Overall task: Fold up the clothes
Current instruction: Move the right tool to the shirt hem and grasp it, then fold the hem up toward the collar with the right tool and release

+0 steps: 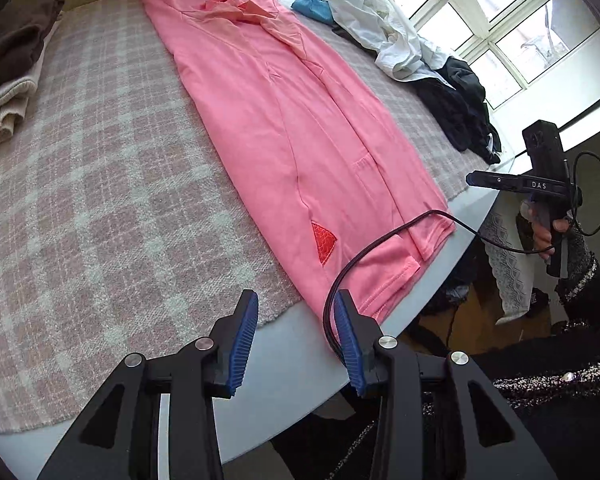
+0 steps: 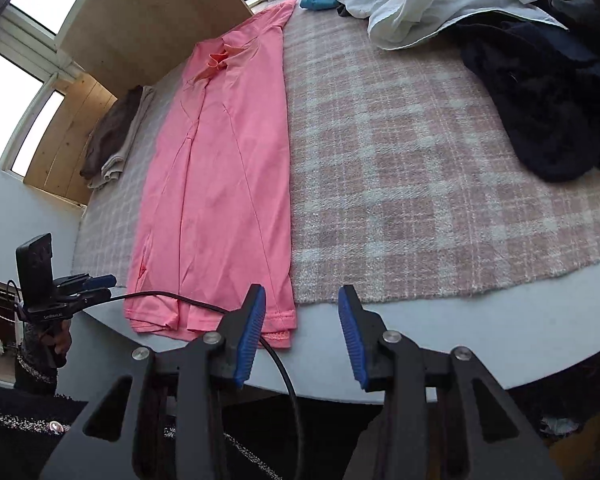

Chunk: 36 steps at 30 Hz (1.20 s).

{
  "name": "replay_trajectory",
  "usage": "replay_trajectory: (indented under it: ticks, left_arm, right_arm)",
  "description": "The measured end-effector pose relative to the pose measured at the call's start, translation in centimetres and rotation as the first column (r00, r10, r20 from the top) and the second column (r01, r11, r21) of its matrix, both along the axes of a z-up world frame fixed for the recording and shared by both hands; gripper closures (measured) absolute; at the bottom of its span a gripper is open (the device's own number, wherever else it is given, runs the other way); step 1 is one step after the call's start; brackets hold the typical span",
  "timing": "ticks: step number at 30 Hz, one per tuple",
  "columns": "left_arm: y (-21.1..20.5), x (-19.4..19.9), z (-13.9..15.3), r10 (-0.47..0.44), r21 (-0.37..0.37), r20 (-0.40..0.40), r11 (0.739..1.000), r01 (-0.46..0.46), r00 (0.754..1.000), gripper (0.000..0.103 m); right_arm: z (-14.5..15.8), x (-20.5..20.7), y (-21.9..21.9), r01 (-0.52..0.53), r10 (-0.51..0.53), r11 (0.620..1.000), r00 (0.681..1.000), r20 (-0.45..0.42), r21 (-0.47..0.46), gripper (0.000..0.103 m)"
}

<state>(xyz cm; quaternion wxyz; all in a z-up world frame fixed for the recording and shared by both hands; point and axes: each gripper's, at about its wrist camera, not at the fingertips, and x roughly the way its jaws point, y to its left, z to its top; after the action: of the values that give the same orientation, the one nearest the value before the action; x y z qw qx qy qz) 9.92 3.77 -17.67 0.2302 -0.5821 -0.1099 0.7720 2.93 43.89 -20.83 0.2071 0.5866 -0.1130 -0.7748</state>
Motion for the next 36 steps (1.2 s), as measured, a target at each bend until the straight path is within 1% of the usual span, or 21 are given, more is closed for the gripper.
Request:
replay_trajectory:
  ticks: [1,3,5,6,8,11,13,16,19,23,25,28,30,31,32,33,34,35,36]
  left_arm:
    - [-0.2,0.5,-0.3,0.003,0.012,0.012,1.0,-0.003,1.0,0.066]
    - [-0.6,1.3,-0.5,0.018,0.041,0.034,0.999,-0.02,0.999,0.066]
    - [-1.4,2.4,0.3,0.045,0.088,0.03,0.995,-0.047,0.999,0.066]
    - [-1.5,3.0,0.5,0.049,0.081,0.035,0.995,-0.051,0.998,0.066]
    - [-1.7,4.0,1.0,0.054,0.067,0.045,0.996,-0.057,0.998,0.066]
    - [-1.4,4.7,1.7,0.067,0.025,0.025,0.997,-0.067,0.997,0.065]
    - [-0.3,3.9,1.2,0.073,0.022,0.018,0.997,-0.073,0.997,0.065]
    - [2.1,2.7,-0.1,0.049,0.019,0.021,0.999,-0.05,0.999,0.065]
    - [4.1,2.2,-1.0,0.026,-0.008,0.034,1.0,-0.026,0.999,0.065]
    - [5.2,1.8,-1.4,0.043,-0.014,0.047,0.999,-0.042,0.998,0.065]
    - [5.4,1.6,-1.7,0.057,-0.018,0.056,0.998,-0.056,0.997,0.065]
    - [5.7,1.5,-1.8,0.071,-0.044,0.058,0.997,-0.068,0.996,0.065]
    - [5.8,1.4,-1.8,0.08,-0.054,0.058,0.996,-0.077,0.995,0.065]
    - [5.8,1.4,-1.8,0.087,-0.051,0.06,0.995,-0.084,0.994,0.065]
    - [5.8,1.4,-1.8,0.095,-0.049,0.061,0.995,-0.092,0.994,0.065]
    - [5.8,1.4,-1.8,0.101,-0.046,0.063,0.994,-0.098,0.993,0.065]
    - [5.7,1.4,-1.9,0.104,-0.042,0.063,0.994,-0.101,0.993,0.072]
    - [5.7,1.4,-2.1,0.106,-0.039,0.064,0.994,-0.104,0.992,0.077]
    - [5.6,1.5,-2.3,0.108,-0.04,0.066,0.994,-0.105,0.992,0.093]
  right_arm:
    - [-0.1,0.1,0.0,-0.001,0.001,1.0,1.0,0.024,-0.009,0.065]
    - [0.5,0.3,0.0,-0.014,0.014,1.0,1.0,0.008,-0.008,0.065]
    - [1.0,0.5,-0.1,-0.027,0.027,1.0,1.0,-0.007,-0.006,0.061]
    - [1.1,0.6,-0.4,-0.042,0.042,0.999,0.999,-0.018,0.018,0.058]
    - [0.7,0.5,-1.1,-0.072,0.073,0.997,0.997,-0.008,0.025,0.058]
    - [-0.3,0.7,-2.0,-0.105,0.106,0.993,0.994,-0.016,0.059,0.058]
    - [-1.0,0.7,-2.7,-0.127,0.129,0.989,0.991,-0.021,0.082,0.058]
    - [-2.1,0.9,-3.6,-0.159,0.163,0.98,0.986,-0.027,0.116,0.058]
    - [-2.6,1.2,-4.4,-0.184,0.192,0.973,0.981,-0.041,0.142,0.058]
    - [-2.9,1.5,-5.1,-0.206,0.215,0.968,0.975,-0.051,0.14,0.057]
    - [-2.8,1.6,-5.5,-0.221,0.234,0.961,0.97,-0.06,0.165,0.058]
    - [-2.8,2.2,-6.6,-0.267,0.293,0.936,0.952,-0.086,0.228,0.058]
    - [-2.7,2.5,-6.9,-0.29,0.319,0.928,0.943,-0.095,0.233,0.058]
    - [-2.7,2.6,-7.1,-0.302,0.331,0.924,0.938,-0.099,0.235,0.062]
    - [-2.7,2.6,-7.2,-0.31,0.339,0.922,0.936,-0.099,0.231,0.07]
    - [-2.8,2.4,-7.3,-0.321,0.346,0.922,0.934,-0.09,0.215,0.091]
    - [-3.0,2.2,-7.3,-0.322,0.341,0.927,0.937,-0.075,0.193,0.098]
    - [-3.0,2.0,-7.0,-0.314,0.329,0.934,0.942,-0.069,0.168,0.098]
    - [-3.1,1.8,-6.8,-0.307,0.318,0.941,0.946,-0.062,0.144,0.098]
